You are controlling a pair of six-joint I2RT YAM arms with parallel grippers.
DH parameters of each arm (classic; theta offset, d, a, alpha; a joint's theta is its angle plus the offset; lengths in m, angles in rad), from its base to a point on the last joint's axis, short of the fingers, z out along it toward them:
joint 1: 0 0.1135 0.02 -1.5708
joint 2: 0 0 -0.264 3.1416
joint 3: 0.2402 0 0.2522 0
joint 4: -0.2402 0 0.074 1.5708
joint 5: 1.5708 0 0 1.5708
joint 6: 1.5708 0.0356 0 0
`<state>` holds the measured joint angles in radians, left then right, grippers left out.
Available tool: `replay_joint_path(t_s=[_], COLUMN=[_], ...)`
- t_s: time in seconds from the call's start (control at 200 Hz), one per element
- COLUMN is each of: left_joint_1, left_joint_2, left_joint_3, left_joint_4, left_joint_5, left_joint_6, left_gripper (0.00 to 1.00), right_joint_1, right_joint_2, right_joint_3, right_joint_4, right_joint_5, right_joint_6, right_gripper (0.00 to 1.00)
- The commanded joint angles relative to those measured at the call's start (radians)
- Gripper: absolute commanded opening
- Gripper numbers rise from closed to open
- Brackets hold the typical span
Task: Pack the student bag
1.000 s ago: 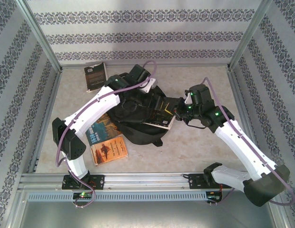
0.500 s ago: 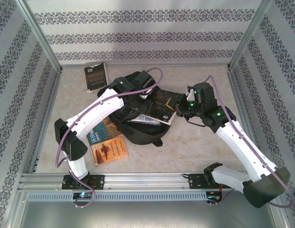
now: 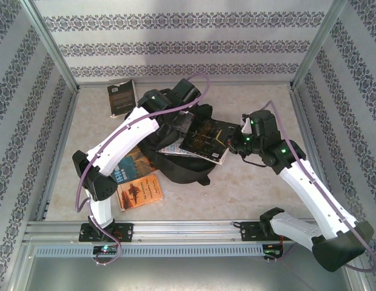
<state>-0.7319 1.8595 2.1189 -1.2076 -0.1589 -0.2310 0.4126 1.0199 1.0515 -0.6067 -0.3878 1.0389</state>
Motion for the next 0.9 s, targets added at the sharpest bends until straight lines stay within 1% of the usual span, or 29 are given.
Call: replay_joint_path(t_s=[0.0, 0.125, 0.165, 0.235, 0.315, 0.385, 0.445, 0.525, 0.58, 0.69, 0.779, 0.814, 0.894], left_joint_1=[0.006, 0.005, 0.005, 0.001, -0.013, -0.023, -0.035, -0.048, -0.055, -0.063, -0.063, -0.063, -0.063], left_joint_2=[-0.009, -0.046, -0.059, -0.072, -0.077, -0.081, -0.083, -0.086, -0.089, -0.101, -0.113, -0.117, -0.129], left_joint_3=[0.085, 0.078, 0.064, 0.042, 0.030, 0.017, 0.015, 0.015, 0.012, -0.021, -0.067, -0.083, -0.128], left_joint_4=[0.094, 0.219, 0.266, 0.337, 0.383, 0.428, 0.469, 0.513, 0.542, 0.603, 0.654, 0.667, 0.707], left_joint_5=[-0.017, 0.046, 0.096, 0.192, 0.226, 0.263, 0.290, 0.323, 0.352, 0.397, 0.403, 0.405, 0.407], left_joint_6=[0.020, 0.028, 0.038, 0.059, 0.062, 0.060, 0.056, 0.055, 0.061, 0.071, 0.064, 0.062, 0.058], left_gripper=[0.00, 0.00, 0.00, 0.00, 0.00, 0.00, 0.00, 0.00, 0.00, 0.00, 0.00, 0.00, 0.00], right_joint_1=[-0.026, -0.054, -0.065, -0.102, -0.133, -0.138, -0.141, -0.157, -0.166, -0.169, -0.169, -0.169, -0.161], right_joint_2=[-0.053, -0.064, -0.068, -0.073, -0.074, -0.071, -0.064, -0.059, -0.057, -0.032, -0.026, -0.026, 0.010], right_joint_3=[-0.018, -0.055, -0.069, -0.113, -0.150, -0.164, -0.189, -0.206, -0.207, -0.186, -0.202, -0.227, -0.289], right_joint_4=[-0.034, 0.010, 0.035, 0.141, 0.227, 0.279, 0.360, 0.420, 0.449, 0.433, 0.426, 0.456, 0.602], right_joint_5=[0.052, 0.026, 0.011, -0.049, -0.093, -0.111, -0.134, -0.140, -0.139, -0.104, -0.002, 0.048, 0.139], right_joint_6=[-0.069, -0.057, -0.043, 0.005, 0.070, 0.113, 0.189, 0.263, 0.285, 0.280, 0.260, 0.267, 0.292], right_gripper=[0.00, 0.00, 0.00, 0.00, 0.00, 0.00, 0.00, 0.00, 0.00, 0.00, 0.00, 0.00, 0.00])
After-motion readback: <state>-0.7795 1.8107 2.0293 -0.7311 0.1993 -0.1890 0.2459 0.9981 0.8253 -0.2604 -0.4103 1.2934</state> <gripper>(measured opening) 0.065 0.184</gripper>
